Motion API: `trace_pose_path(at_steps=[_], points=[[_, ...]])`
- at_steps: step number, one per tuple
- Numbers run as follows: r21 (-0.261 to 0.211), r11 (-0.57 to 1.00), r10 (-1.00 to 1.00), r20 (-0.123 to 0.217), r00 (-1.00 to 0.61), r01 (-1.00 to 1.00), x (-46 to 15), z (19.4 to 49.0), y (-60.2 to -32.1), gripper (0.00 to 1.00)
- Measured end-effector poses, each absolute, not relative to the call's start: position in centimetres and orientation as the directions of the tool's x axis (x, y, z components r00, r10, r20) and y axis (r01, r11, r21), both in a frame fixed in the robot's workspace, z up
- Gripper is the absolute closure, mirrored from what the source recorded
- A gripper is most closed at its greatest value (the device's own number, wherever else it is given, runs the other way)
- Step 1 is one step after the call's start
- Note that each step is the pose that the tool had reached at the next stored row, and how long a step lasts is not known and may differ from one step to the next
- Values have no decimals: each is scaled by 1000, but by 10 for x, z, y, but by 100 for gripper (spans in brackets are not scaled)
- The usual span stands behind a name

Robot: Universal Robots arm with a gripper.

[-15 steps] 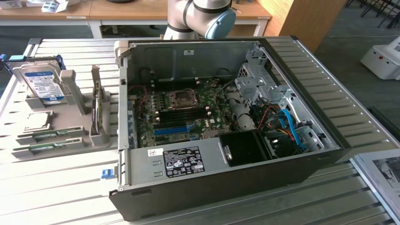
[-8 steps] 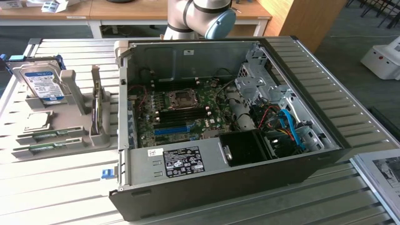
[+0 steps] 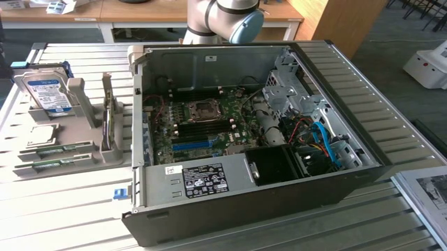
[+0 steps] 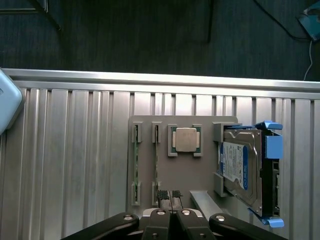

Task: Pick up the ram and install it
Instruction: 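Pick up the ram and move it above insertion slot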

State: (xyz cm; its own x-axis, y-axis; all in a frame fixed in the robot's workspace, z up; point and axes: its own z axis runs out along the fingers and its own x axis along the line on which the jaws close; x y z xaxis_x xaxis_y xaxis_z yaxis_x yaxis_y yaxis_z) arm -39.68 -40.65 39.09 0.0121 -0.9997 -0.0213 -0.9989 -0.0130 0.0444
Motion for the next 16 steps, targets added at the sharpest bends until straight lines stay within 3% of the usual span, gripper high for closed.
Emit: trace_pose_path(at_steps=[16], points=[[36,-14,-1000,-21,14,-999,-396,384,-407,90]])
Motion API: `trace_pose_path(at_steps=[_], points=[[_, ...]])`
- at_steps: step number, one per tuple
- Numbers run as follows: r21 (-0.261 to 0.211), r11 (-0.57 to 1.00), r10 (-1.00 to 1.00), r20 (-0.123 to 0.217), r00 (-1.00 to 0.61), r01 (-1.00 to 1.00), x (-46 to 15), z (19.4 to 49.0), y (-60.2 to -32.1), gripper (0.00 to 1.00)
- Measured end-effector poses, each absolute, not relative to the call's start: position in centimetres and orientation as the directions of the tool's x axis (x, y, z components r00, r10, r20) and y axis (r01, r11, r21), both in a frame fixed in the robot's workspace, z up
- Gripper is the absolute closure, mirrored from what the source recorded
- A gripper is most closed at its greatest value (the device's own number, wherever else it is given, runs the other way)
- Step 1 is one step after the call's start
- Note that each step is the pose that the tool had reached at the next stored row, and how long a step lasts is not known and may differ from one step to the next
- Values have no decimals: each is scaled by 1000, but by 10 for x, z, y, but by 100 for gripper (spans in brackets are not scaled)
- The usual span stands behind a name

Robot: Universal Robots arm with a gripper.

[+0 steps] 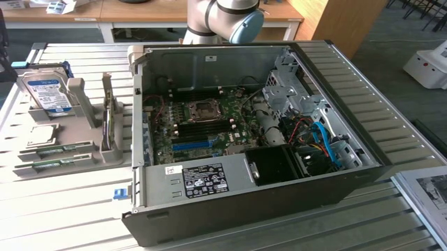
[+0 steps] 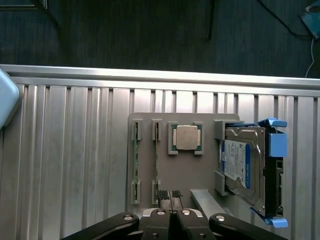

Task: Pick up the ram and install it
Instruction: 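Pick up the ram and move it above insertion slot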

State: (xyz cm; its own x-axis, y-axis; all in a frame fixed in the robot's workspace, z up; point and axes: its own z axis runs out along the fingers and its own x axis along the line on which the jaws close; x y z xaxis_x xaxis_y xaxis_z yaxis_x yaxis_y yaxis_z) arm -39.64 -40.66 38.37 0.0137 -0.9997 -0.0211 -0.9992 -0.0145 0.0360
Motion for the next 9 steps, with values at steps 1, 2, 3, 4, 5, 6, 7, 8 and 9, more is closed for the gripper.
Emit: trace_pose_path(at_steps=[1,2,3,4,5,6,7,8,9], points=[[36,-14,-1000,-21,14,-999,-396,383,-407,90],[36,-14,-1000,-21,14,-999,-396,383,-407,90],[36,-14,-1000,-21,14,-999,-396,383,-407,90],[36,-14,-1000,-21,14,-999,-396,382,-407,90],[36,-14,-1000,-21,14,-999,-396,382,-407,90],[36,-14,-1000,-21,14,-999,-396,381,-407,90],[36,-14,-1000,-21,14,-999,-396,381,-407,90],[36,-14,-1000,-21,14,-999,-396,381,-407,90],[36,-14,-1000,-21,14,-999,-396,381,-407,90]])
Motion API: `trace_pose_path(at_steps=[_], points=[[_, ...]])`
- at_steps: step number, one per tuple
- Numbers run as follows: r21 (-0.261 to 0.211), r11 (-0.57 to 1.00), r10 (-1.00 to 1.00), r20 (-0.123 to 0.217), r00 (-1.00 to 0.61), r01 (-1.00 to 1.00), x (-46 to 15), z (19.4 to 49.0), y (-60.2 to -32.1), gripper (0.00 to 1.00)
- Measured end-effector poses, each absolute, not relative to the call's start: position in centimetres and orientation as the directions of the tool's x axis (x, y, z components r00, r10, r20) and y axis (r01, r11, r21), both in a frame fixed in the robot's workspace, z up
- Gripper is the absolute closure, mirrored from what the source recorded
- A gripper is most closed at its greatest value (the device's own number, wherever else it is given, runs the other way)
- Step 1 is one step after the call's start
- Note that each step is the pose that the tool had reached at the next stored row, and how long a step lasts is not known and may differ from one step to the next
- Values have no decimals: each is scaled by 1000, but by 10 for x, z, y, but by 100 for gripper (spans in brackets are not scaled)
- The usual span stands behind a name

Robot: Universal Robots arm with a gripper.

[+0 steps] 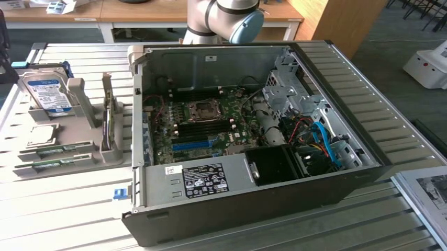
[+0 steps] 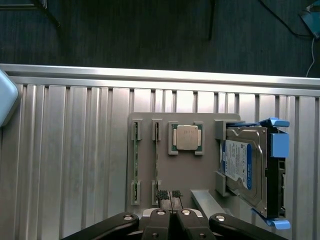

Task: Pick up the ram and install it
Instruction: 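Pick up the ram and move it above insertion slot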

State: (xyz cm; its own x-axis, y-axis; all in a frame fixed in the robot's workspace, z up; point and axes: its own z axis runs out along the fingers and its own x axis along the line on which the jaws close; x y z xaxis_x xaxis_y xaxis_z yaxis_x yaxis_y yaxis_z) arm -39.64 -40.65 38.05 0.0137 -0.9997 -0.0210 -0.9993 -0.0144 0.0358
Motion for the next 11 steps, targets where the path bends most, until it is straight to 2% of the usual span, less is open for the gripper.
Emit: trace_pose_path(at_steps=[11], points=[[36,-14,-1000,-21,14,-999,-396,371,-407,90]])
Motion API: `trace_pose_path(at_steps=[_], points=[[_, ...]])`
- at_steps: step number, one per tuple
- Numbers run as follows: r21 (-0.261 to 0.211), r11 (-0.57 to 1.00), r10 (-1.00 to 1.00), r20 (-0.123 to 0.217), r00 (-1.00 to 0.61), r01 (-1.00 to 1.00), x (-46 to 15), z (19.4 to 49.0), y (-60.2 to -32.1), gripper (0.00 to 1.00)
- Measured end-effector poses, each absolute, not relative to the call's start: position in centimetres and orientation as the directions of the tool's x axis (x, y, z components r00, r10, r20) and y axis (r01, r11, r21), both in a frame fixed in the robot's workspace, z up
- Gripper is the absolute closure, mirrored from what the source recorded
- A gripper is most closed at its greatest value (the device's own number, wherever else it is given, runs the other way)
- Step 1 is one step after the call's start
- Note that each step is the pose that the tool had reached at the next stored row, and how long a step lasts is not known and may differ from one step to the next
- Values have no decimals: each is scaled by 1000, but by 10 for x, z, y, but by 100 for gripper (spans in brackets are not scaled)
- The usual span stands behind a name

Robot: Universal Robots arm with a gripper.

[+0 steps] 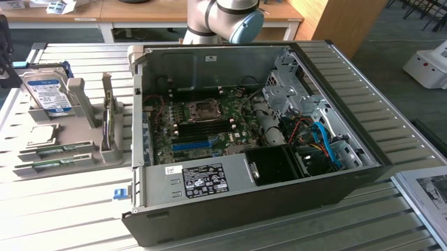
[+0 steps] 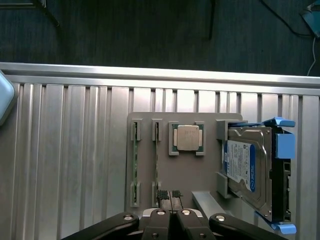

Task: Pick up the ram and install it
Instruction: 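Pick up the ram and move it above insertion slot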

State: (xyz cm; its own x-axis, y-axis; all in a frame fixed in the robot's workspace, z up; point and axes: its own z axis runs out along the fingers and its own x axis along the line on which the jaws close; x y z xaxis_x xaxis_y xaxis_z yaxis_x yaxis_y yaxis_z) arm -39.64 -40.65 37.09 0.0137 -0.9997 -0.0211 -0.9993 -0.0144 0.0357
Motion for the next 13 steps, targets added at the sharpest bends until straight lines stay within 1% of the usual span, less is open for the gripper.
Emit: trace_pose_path(at_steps=[13], points=[[36,-14,-1000,-21,14,-999,-396,357,-407,90]])
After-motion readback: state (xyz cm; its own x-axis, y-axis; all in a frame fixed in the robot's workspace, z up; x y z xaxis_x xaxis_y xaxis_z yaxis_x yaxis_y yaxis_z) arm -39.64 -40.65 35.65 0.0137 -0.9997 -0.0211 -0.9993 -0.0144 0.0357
